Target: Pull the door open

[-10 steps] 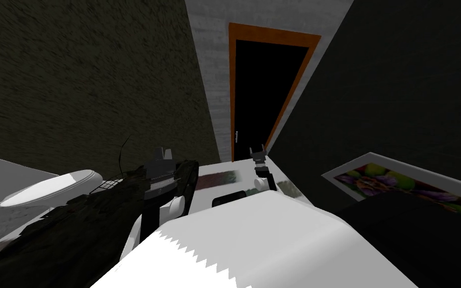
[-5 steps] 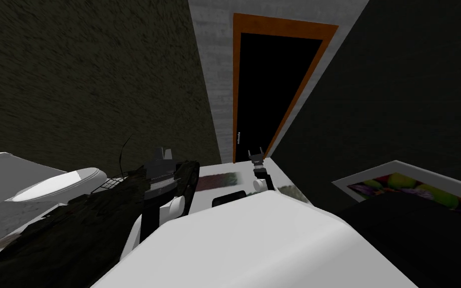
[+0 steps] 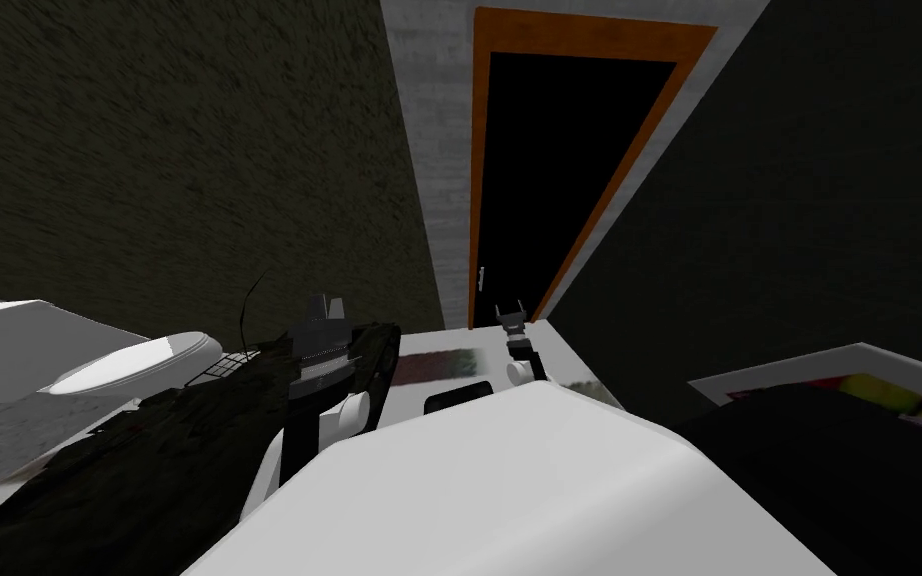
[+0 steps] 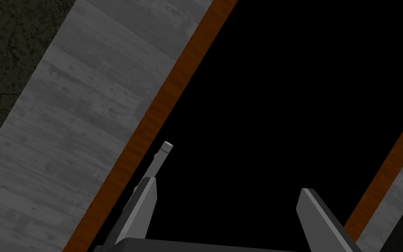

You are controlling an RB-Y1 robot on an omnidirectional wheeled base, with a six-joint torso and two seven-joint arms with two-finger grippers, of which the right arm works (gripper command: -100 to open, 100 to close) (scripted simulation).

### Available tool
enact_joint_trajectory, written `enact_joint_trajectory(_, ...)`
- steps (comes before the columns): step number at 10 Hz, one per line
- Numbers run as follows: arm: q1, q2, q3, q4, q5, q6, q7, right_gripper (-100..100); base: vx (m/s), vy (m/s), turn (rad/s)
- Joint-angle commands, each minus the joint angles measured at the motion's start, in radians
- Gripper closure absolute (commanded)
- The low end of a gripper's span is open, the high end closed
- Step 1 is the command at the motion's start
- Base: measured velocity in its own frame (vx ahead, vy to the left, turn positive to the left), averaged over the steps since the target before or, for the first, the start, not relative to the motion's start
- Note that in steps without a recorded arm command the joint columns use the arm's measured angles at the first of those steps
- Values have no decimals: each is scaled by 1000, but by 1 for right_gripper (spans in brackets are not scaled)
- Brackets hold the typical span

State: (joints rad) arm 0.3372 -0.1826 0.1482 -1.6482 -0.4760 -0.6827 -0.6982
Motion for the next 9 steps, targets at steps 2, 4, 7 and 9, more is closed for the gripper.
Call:
enact_joint_trajectory(2, -19, -9, 17, 59, -33, -15, -49, -100, 102, -3, 61)
enact_joint_trajectory(4, -28, -19, 30, 103, -57, -28, -87, -100, 92, -23, 71)
enact_joint_trajectory(7, -42, -34, 48, 167, -93, -47, -143, -100, 95, -28, 66)
enact_joint_trajectory(9, -51, -44, 61, 210, -117, -60, -180, -100, 95, -23, 68)
